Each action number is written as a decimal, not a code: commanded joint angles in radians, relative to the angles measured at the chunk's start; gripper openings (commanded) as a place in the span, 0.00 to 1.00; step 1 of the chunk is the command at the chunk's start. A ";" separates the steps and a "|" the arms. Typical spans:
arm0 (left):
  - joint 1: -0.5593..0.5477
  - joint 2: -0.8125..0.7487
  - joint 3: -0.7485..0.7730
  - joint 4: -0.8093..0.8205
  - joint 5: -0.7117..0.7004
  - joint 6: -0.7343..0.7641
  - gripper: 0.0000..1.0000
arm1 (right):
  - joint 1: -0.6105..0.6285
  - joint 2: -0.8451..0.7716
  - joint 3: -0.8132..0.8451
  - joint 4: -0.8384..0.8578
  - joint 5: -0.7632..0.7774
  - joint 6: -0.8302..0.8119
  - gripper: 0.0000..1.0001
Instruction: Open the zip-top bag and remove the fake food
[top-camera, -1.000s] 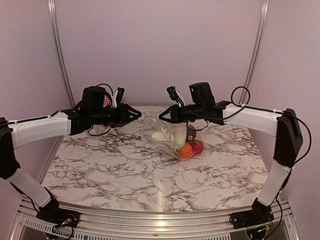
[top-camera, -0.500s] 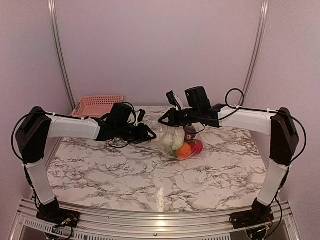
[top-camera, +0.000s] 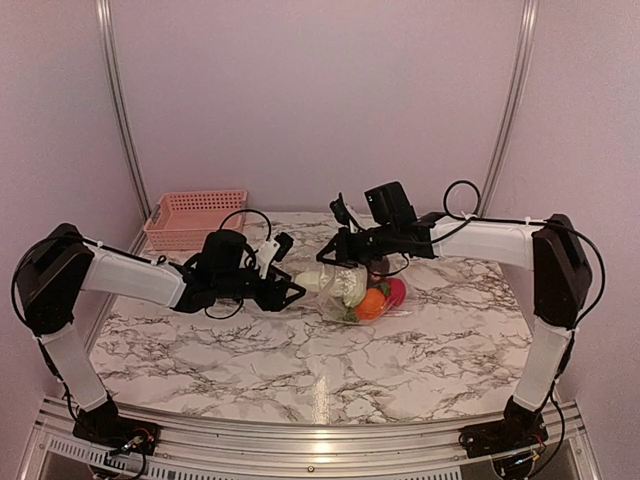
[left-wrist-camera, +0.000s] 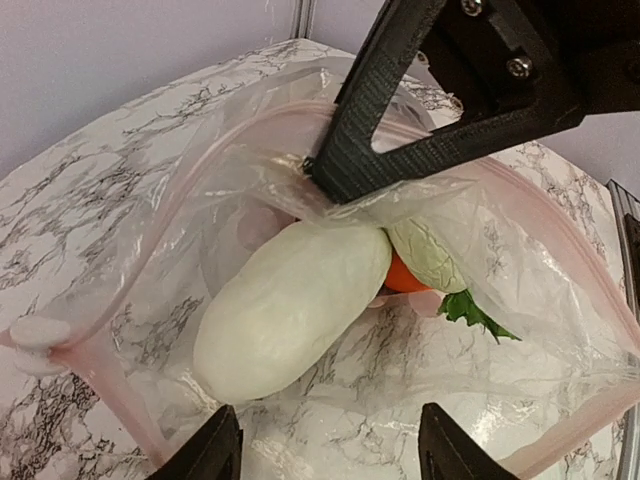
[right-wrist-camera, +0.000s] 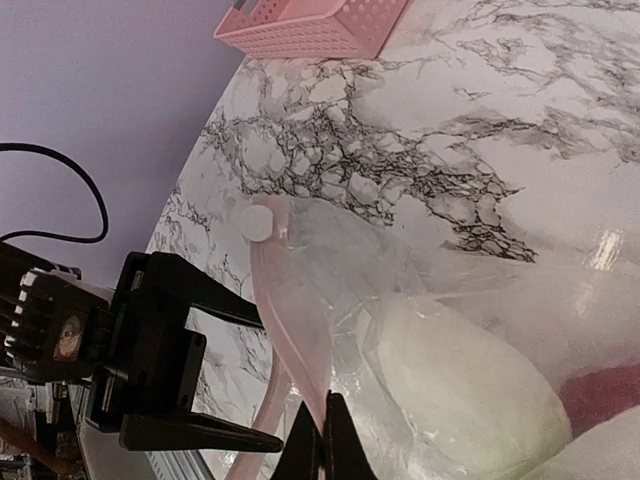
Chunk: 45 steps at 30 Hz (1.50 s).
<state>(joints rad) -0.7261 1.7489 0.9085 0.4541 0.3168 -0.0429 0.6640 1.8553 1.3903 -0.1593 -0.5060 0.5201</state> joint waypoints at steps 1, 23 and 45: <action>-0.049 -0.019 0.007 0.072 -0.021 0.274 0.61 | 0.007 -0.060 -0.003 -0.081 -0.038 -0.035 0.00; -0.124 0.194 0.093 0.107 -0.118 0.403 0.83 | 0.007 -0.088 -0.067 -0.191 -0.032 -0.094 0.00; -0.142 0.366 0.354 -0.213 -0.164 0.438 0.82 | 0.006 -0.114 -0.095 -0.226 -0.035 -0.110 0.00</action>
<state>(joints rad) -0.8707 2.0426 1.1786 0.4637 0.0914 0.4065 0.6624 1.7657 1.2827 -0.3752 -0.5392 0.4168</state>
